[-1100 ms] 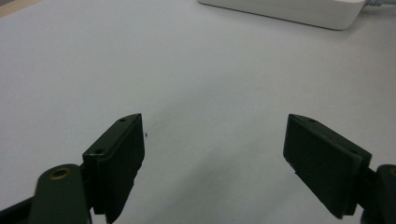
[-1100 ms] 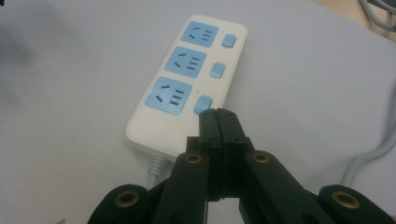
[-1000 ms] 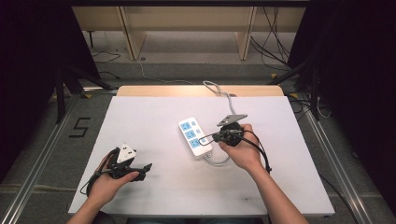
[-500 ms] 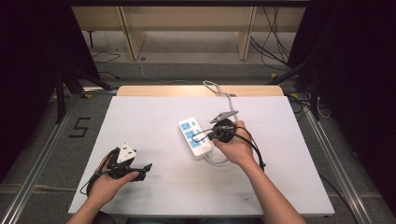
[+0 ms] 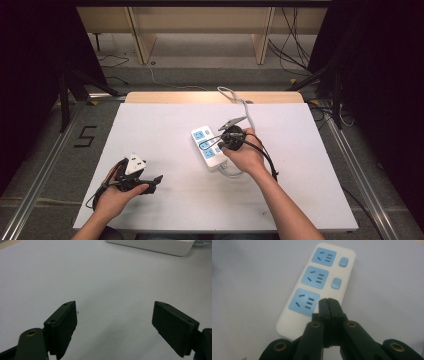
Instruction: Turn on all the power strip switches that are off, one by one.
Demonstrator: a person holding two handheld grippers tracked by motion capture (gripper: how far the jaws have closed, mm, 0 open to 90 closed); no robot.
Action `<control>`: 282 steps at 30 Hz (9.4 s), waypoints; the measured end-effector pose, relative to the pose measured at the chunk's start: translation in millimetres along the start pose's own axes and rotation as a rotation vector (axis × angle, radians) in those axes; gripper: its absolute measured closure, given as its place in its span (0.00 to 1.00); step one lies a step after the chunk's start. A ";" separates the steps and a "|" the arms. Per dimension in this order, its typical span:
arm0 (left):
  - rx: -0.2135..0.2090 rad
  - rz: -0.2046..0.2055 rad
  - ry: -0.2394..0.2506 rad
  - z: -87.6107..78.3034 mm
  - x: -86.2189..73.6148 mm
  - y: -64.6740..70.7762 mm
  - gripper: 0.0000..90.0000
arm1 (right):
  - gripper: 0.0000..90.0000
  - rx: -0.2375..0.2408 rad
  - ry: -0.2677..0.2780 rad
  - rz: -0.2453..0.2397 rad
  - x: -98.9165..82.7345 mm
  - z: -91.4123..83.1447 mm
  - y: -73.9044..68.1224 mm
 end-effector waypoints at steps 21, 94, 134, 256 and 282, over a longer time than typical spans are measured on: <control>-0.001 0.002 -0.001 0.2 0.0 -0.3 0.22 | 1.00 -0.015 -0.054 -0.004 8.9 14.3 2.3; -0.003 -0.006 0.002 1.1 -0.2 -1.5 0.22 | 1.00 -0.010 -0.164 0.041 15.4 38.1 -0.6; -0.004 0.002 0.000 0.5 0.0 -1.0 0.22 | 1.00 -0.021 -0.192 0.052 14.0 37.1 3.1; -0.013 -0.006 -0.001 1.9 -0.9 -2.5 0.22 | 1.00 -0.072 -0.157 0.089 81.0 69.1 27.8; -0.013 -0.005 -0.002 1.8 -1.0 -2.6 0.22 | 1.00 -0.074 -0.178 0.100 78.4 81.8 26.2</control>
Point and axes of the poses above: each handheld gripper's, and its own axes: z roughly forward along the jaws, x roughly out of its top, y roughly to its right, the point moved 4 cm from there along z, roughly forward along the jaws, and after that the axes turned 1 degree about z, right-handed, at the moved point
